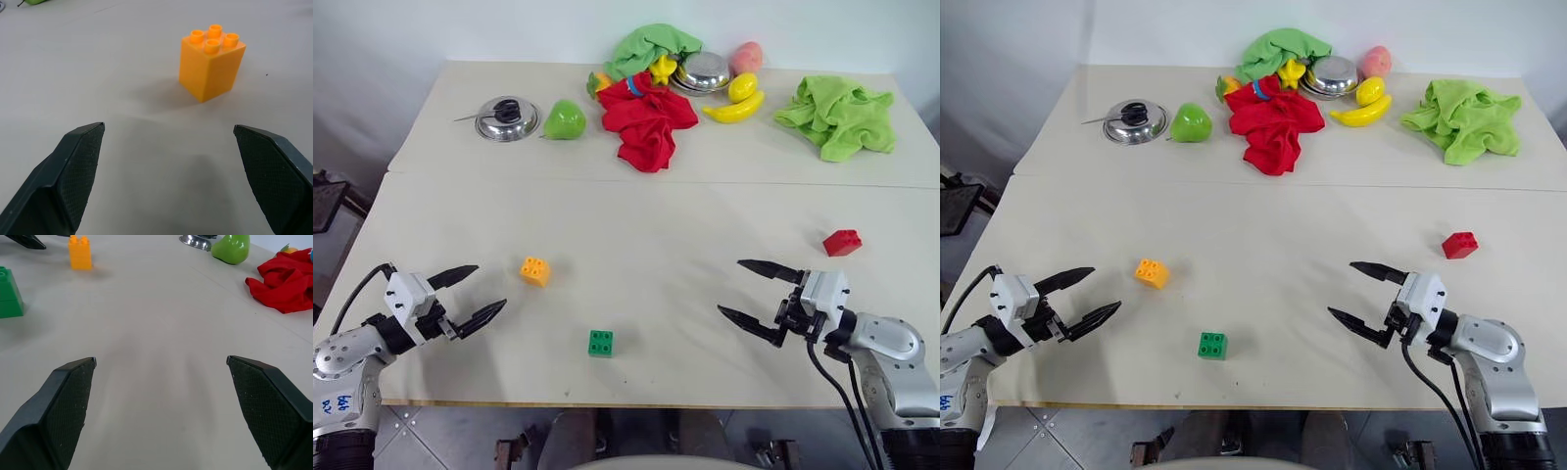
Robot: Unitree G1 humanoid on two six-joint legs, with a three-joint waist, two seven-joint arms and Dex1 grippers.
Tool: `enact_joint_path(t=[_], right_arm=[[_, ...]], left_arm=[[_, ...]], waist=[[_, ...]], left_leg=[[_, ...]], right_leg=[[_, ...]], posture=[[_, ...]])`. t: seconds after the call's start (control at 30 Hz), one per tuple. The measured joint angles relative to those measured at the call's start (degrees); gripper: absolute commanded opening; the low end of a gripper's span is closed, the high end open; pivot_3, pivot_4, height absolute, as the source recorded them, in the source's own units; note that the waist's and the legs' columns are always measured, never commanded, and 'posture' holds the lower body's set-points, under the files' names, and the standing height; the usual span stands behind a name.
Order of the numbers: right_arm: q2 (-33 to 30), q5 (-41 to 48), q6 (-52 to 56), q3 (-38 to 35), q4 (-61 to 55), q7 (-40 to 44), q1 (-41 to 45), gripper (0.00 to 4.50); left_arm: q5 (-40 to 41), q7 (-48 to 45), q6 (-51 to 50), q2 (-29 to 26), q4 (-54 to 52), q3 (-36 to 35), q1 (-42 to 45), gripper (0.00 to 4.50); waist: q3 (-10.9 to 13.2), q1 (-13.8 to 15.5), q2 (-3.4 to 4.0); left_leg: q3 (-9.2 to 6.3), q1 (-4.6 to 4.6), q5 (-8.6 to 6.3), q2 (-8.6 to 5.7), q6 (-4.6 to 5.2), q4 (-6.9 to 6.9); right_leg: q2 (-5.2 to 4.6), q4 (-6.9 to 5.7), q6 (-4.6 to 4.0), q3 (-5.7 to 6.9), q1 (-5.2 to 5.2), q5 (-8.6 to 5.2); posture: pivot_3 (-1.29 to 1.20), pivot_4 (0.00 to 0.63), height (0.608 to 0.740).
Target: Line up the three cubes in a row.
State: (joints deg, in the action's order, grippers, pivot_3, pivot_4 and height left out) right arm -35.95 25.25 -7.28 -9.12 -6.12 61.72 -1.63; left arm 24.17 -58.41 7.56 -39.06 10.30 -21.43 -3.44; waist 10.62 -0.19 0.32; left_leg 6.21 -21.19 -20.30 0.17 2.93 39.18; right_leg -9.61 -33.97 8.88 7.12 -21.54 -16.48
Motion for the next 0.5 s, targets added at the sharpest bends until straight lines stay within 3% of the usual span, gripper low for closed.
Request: enact_joint_path(t=[0.2, 0.37, 0.5], right_arm=[[0.03, 0.51, -0.11, -1.52, 0.07, -0.78, -1.16, 4.5], [-0.01, 6.25, 2.31, -12.73, -2.93, -5.01, -7.33, 4.5], [1.15, 8.07, 2.44, -23.25, -3.35, -9.98, -13.67, 4.5]], left_arm=[[2.73, 0.07, -5.28, 0.0, -3.3, -0.01, -1.34, 4.49], [9.18, 1.01, -16.7, -0.83, -16.7, 0.85, -1.23, 4.49], [9.21, 1.18, -18.39, -0.98, -25.96, 6.08, -0.25, 4.49]], waist=[[0.01, 0.19, -0.01], [0.01, 0.47, -0.01], [-0.02, 0.31, 0.03]], left_leg=[[-0.04, -0.04, 0.0, 0.0, 0.0, 0.0], [-0.17, -0.06, 0.0, -0.06, 0.01, 0.01], [-0.11, -0.03, 0.0, -0.06, 0.0, 0.01]], right_leg=[[0.0, 0.0, 0.0, 0.01, 0.0, 0.0], [-0.05, 0.01, 0.0, 0.05, 0.06, 0.0], [0.02, 0.05, 0.0, 0.01, 0.09, 0.0]], posture=[[0.0, 0.15, 0.74], [0.0, 0.15, 0.74], [0.0, 0.15, 0.74]])
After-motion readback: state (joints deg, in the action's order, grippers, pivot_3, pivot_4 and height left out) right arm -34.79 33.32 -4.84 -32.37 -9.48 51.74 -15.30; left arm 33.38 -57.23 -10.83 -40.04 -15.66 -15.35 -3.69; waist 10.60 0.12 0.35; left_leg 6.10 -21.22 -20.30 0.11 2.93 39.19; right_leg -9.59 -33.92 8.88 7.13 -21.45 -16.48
